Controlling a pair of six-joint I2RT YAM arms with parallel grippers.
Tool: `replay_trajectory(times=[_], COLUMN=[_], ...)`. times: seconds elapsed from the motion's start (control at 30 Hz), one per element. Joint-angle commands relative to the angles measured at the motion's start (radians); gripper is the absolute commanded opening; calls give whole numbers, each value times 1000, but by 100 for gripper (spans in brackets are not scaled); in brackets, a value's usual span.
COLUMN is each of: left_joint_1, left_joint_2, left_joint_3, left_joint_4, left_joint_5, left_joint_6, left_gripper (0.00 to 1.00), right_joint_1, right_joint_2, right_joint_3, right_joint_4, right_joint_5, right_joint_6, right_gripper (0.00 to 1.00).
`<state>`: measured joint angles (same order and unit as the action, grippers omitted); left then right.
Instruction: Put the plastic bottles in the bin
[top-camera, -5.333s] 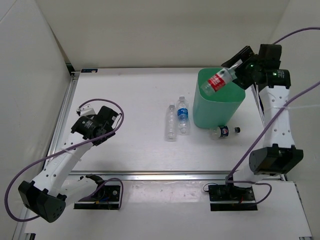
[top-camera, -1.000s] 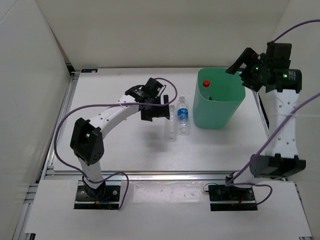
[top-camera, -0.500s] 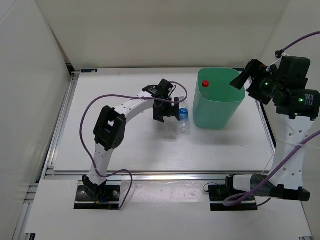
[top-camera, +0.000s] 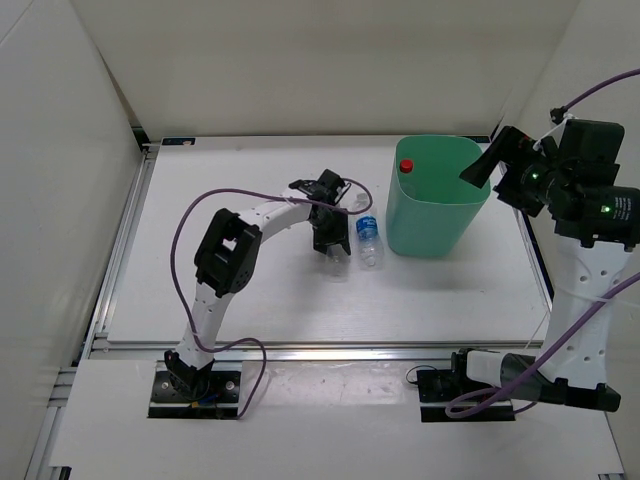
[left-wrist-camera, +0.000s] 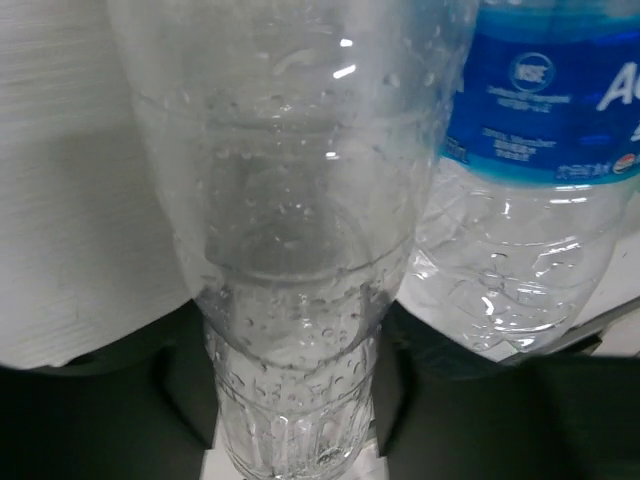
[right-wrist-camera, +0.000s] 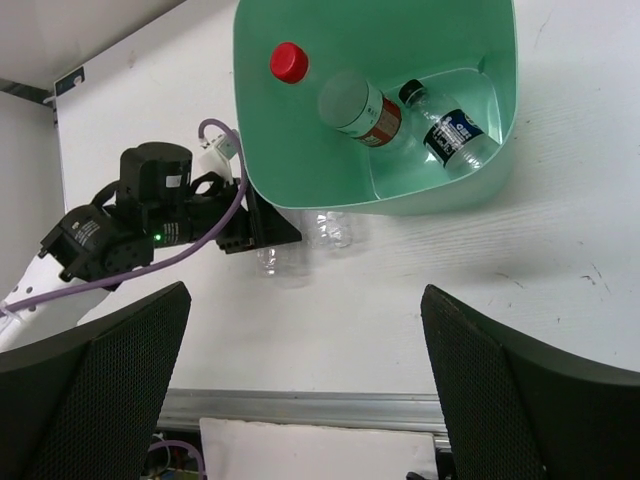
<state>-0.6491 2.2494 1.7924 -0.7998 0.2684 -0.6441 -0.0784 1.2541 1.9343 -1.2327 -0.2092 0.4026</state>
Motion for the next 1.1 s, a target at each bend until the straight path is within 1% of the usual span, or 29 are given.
replay_trajectory(times=[0.0,0.03,0.1,0.17,0.2,0.27,0.3,0.33,0.4,0.47,0.5,0.57,0.6,0.63,0.67,0.73,0.77,0.8,0.87,0.9,0.97,1.07], left_joint_1=[23,35,45,45,45,45,36,35,35,35,25,11,-4,-17,-17,-55,-69,-98,-127,-156,-179,-179], left_joint_2=[-97,-121,-152,-204,-218,-228,-228,-218,-218,-231,-231,-193,-125,-96,-79,-57,-45,-15,-4,7,16,27], left_joint_3=[5,28,131,212,299,401,503,547,600,601,613,717,769,829,829,765,765,765,765,751,740,731], left_joint_4=[-36,-62,-136,-145,-156,-156,-156,-156,-78,28,130,204,232,301,336,417,418,418,418,418,418,418], left_joint_5=[-60,-78,-142,-182,-195,-218,-218,-206,-152,-98,-54,-18,17,34,34,43,43,43,32,11,0,12], left_joint_6=[-11,-11,-22,-22,-31,-31,-31,-31,-31,-61,-62,-87,-104,-121,-156,-166,-149,-149,-137,-125,-105,-95], left_gripper=[52,46,44,40,40,40,42,43,43,45,45,50,50,50,51,53,53,55,59,63,70,80], right_joint_1=[-6,-6,-6,-6,-6,-6,-6,-6,-6,-6,-6,-6,-6,-6,-6,-6,-6,-6,-6,-6,-6,-6], right_joint_2=[-42,-42,-62,-73,-87,-105,-122,-131,-145,-173,-173,-196,-196,-206,-206,-217,-217,-226,-226,-226,-237,-249], right_joint_3=[-21,-31,-49,-81,-95,-148,-167,-182,-218,-227,-239,-239,-239,-239,-221,-195,-181,-152,-132,-120,-120,-110], right_joint_4=[-4,8,18,30,30,59,59,70,70,81,81,81,81,81,81,72,62,62,53,53,44,44], right_joint_5=[-6,-6,-15,-15,-15,-33,-33,-33,-33,-33,-33,-22,-22,-10,-10,14,14,14,24,49,59,68], right_joint_6=[-21,-10,2,11,21,30,30,39,39,50,50,50,50,50,50,39,39,27,4,-7,-7,-18], right_gripper=[100,100,100,100,100,100,100,100,100,100,100,100,100,100,100,100,100,100,100,100,100,100])
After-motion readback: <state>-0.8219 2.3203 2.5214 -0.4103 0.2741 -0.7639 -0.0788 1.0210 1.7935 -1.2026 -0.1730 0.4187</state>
